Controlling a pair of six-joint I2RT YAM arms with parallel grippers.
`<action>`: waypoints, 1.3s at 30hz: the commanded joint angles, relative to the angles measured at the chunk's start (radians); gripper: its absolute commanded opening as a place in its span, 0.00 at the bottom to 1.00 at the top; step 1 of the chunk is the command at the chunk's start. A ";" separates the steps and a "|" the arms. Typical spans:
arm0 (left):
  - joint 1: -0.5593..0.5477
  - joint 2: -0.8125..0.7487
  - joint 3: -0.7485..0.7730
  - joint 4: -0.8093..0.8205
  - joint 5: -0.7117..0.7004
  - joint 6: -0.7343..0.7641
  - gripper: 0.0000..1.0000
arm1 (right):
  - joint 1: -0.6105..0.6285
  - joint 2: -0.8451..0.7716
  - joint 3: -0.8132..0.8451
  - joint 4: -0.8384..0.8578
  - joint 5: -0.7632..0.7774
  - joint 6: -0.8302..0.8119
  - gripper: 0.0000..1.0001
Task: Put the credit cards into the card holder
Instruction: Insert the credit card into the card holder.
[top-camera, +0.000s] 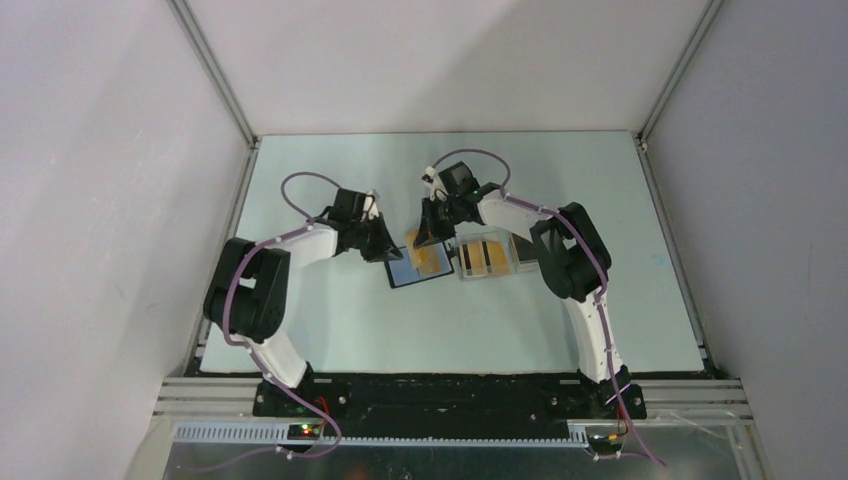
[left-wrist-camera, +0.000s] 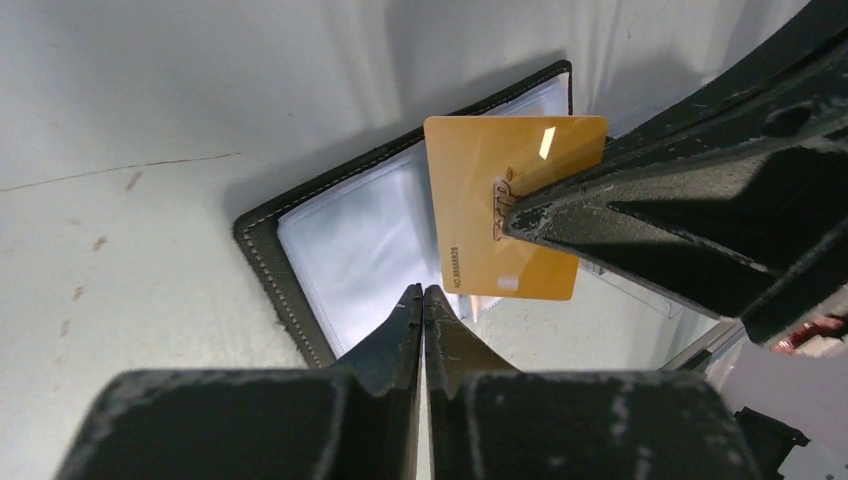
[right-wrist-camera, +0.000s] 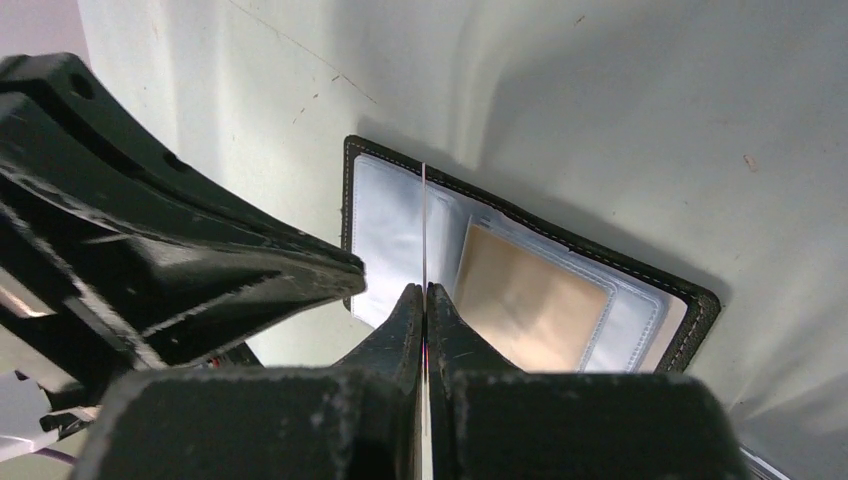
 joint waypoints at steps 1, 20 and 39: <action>-0.026 0.045 0.020 0.024 -0.022 -0.026 0.01 | 0.008 -0.065 0.022 -0.008 0.023 -0.019 0.00; -0.026 0.048 -0.030 -0.028 -0.130 -0.016 0.00 | 0.005 -0.094 0.029 -0.138 0.173 -0.124 0.00; -0.027 0.066 -0.032 -0.038 -0.131 0.008 0.00 | 0.063 -0.043 0.074 -0.077 0.114 -0.086 0.00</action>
